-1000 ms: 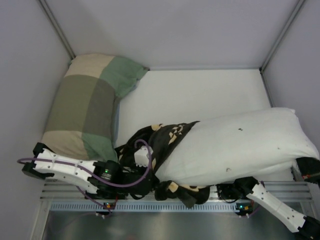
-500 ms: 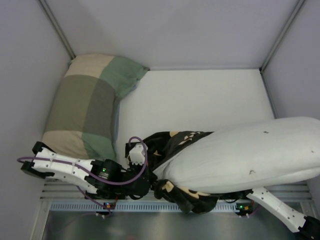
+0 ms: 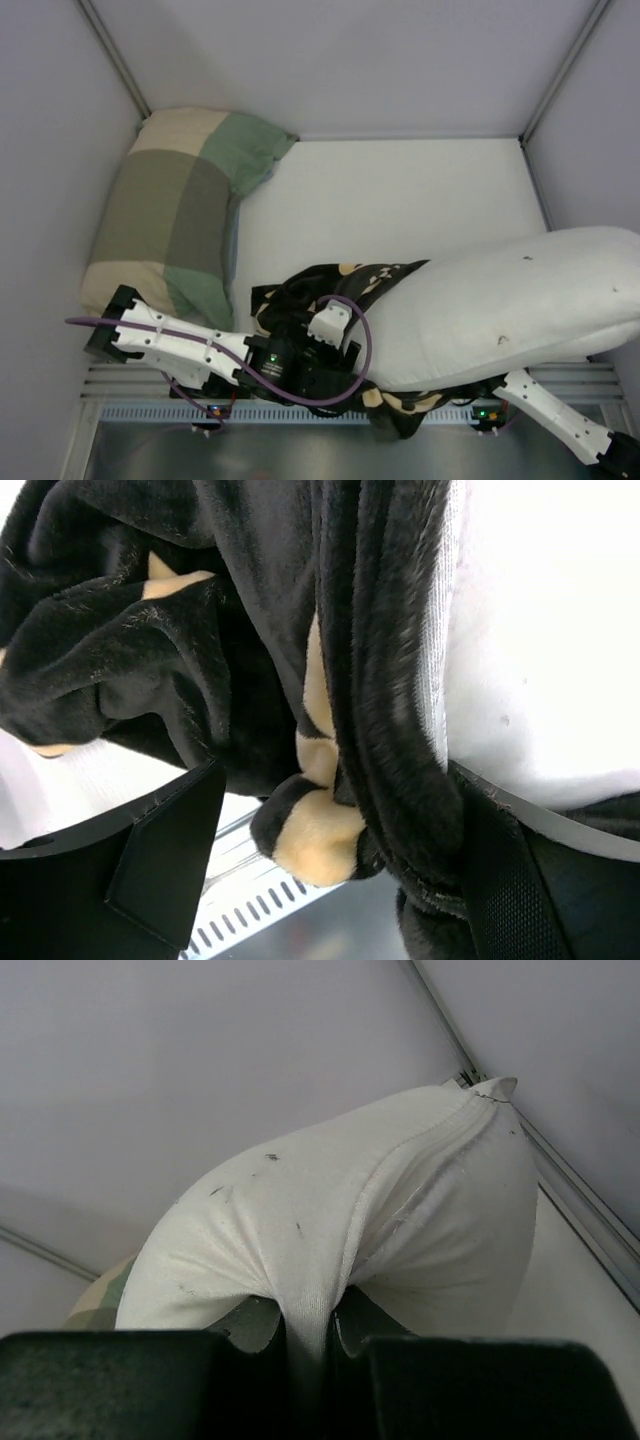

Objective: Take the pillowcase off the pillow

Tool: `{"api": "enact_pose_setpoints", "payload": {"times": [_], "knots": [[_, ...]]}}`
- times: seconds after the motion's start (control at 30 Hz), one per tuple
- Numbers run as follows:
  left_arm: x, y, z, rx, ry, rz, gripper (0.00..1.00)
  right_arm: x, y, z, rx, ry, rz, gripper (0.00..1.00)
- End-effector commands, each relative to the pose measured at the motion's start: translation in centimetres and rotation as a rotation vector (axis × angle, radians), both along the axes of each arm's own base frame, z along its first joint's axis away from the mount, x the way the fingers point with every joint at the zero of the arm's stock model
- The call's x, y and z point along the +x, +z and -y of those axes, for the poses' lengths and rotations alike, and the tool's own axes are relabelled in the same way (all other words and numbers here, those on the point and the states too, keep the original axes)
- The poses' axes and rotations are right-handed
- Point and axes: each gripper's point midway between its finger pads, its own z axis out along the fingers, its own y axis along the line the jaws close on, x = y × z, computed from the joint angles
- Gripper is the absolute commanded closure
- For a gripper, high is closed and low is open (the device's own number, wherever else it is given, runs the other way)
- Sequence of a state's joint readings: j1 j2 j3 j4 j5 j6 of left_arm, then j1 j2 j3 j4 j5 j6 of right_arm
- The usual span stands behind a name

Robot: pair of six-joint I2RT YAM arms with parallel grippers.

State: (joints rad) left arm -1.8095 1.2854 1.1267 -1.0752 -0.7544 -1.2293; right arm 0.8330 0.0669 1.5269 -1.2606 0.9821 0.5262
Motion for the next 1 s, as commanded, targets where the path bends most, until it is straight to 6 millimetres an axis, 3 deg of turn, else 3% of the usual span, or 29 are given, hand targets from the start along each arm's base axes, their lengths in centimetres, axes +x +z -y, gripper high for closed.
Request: {"api": "enact_pose_setpoints", "payload": {"times": [0.0, 0.13, 0.27, 0.3, 0.33, 0.4, 0.43, 0.5, 0.53, 0.57, 0.67, 0.7, 0.77, 0.83, 0.97], "knots": [[-0.2, 0.7, -0.2, 0.043, -0.057, 0.079, 0.09, -1.1, 3.4, 3.4, 0.155, -0.092, 0.116, 1.0], [-1.9, 2.0, 1.1, -0.022, -0.124, 0.096, 0.02, -0.8, 3.3, 3.3, 0.151, -0.082, 0.112, 1.0], [-4.9, 0.2, 3.9, -0.064, -0.284, 0.002, 0.01, -0.5, 3.3, 2.6, 0.174, -0.056, 0.116, 1.0], [-5.2, -1.5, 3.9, -0.04, -0.317, 0.001, 0.01, -0.4, 3.3, 2.4, 0.175, -0.046, 0.116, 1.0], [-5.8, -1.6, 5.3, -0.099, -0.327, -0.018, 0.01, -0.2, 3.5, 2.1, 0.171, -0.042, 0.112, 1.0], [-5.7, -3.5, 5.9, -0.105, -0.325, -0.05, 0.01, -0.1, 3.8, 1.5, 0.17, -0.019, 0.114, 1.0], [-4.6, -5.4, 5.5, -0.083, -0.292, -0.068, 0.01, 0.1, 4.1, 1.2, 0.168, -0.012, 0.116, 1.0], [-4.6, -6.7, 6.6, -0.137, -0.295, -0.123, 0.01, 0.2, 4.7, 0.4, 0.17, 0.025, 0.132, 1.0], [-3.0, -8.5, 5.9, -0.118, -0.252, -0.138, 0.01, 0.3, 5.1, 0.0, 0.167, 0.04, 0.135, 1.0], [-2.5, -9.0, 6.3, -0.149, -0.234, -0.163, 0.01, 0.3, 5.7, -0.6, 0.171, 0.072, 0.151, 1.0], [0.1, -11.8, 4.3, -0.112, -0.095, -0.24, 0.39, 0.4, 7.4, -1.6, 0.162, 0.119, 0.175, 1.0], [0.6, -12.2, 3.6, -0.095, -0.059, -0.245, 0.68, 0.2, 8.0, -1.5, 0.167, 0.124, 0.189, 1.0], [1.9, -12.3, 2.4, -0.07, 0.017, -0.236, 0.91, 0.3, 9.1, -1.6, 0.146, 0.122, 0.197, 1.0], [2.5, -12.4, 0.4, -0.021, 0.089, -0.227, 1.0, -0.3, 10.7, -0.8, 0.156, 0.114, 0.236, 1.0], [3.0, -11.5, -0.7, -0.072, 0.13, -0.221, 1.0, -1.9, 13.9, 1.6, 0.194, 0.078, 0.325, 1.0]]}}
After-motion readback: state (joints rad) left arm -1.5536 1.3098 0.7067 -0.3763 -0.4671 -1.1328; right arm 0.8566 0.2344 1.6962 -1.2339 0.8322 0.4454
